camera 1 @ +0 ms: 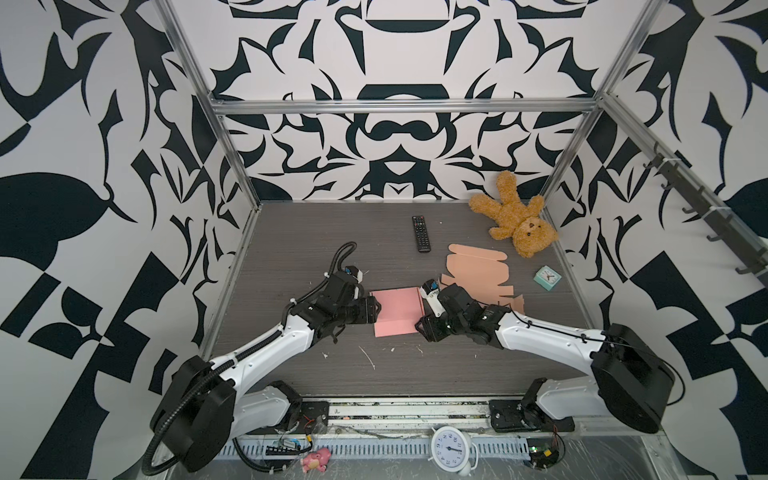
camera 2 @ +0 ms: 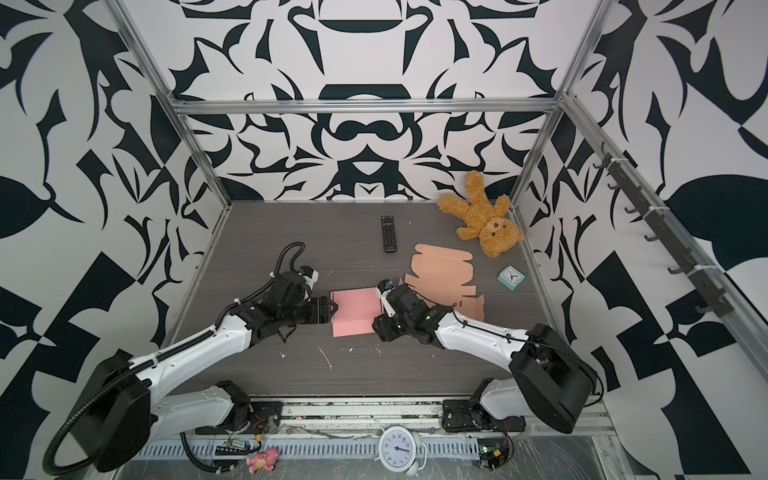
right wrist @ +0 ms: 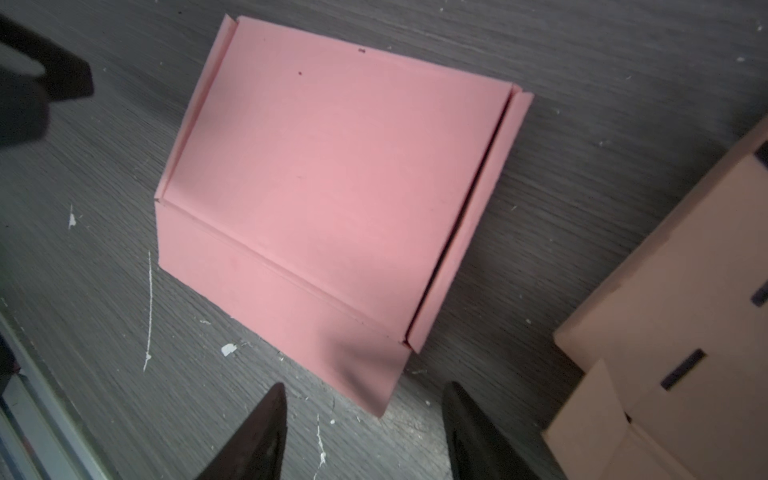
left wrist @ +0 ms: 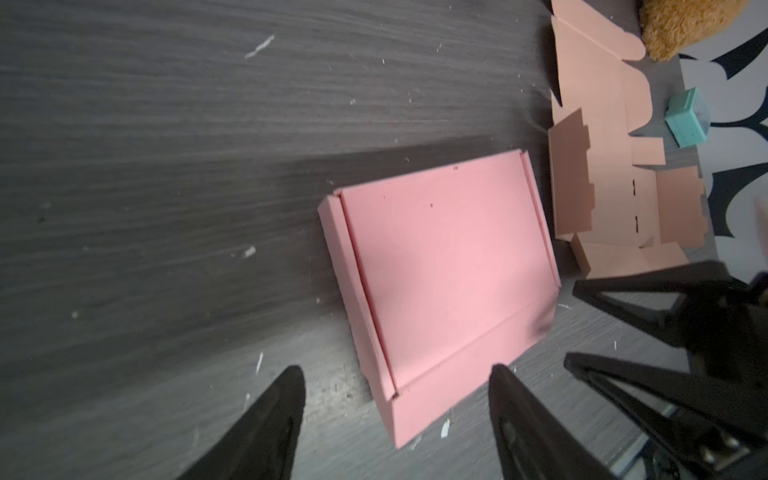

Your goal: Fold the paper box

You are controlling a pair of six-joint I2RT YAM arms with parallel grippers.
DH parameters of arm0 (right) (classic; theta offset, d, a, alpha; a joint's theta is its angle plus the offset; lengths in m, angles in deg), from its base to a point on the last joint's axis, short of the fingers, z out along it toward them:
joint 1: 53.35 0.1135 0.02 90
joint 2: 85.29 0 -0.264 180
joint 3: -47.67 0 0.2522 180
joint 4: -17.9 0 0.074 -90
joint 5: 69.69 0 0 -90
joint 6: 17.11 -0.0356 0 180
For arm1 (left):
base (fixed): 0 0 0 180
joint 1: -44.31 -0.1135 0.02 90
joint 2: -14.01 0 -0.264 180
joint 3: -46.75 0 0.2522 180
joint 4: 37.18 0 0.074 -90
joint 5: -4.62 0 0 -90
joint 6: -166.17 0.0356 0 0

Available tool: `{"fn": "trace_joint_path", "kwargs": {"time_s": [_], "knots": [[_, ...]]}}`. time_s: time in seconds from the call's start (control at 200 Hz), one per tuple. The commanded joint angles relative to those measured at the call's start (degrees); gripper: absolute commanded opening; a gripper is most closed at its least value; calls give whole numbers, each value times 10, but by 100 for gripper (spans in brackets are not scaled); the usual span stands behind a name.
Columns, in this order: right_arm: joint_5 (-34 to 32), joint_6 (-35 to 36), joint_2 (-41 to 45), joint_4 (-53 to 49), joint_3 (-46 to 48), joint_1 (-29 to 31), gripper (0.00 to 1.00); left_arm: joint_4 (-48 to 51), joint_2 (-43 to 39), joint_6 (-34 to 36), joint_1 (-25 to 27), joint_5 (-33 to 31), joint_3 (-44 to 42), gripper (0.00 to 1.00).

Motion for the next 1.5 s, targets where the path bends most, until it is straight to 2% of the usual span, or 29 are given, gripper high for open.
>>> {"fn": "trace_joint_path", "kwargs": {"time_s": [0.0,0.32,0.5,0.68,1.055,1.495], "knots": [[-7,5,11,-10,-17,4,61,-6,58,46,-31,79,45,74],[-7,10,12,-23,-25,6,61,25,239,89,-73,170,201,76],[-7,13,13,-26,-26,6,61,37,291,104,-76,189,245,76],[-10,17,13,-36,-33,6,61,29,319,101,-76,203,252,76],[-19,24,17,-49,-45,6,61,-4,312,86,-75,212,204,74],[-34,22,11,-55,-34,6,61,-47,216,47,-61,217,83,68]]}}
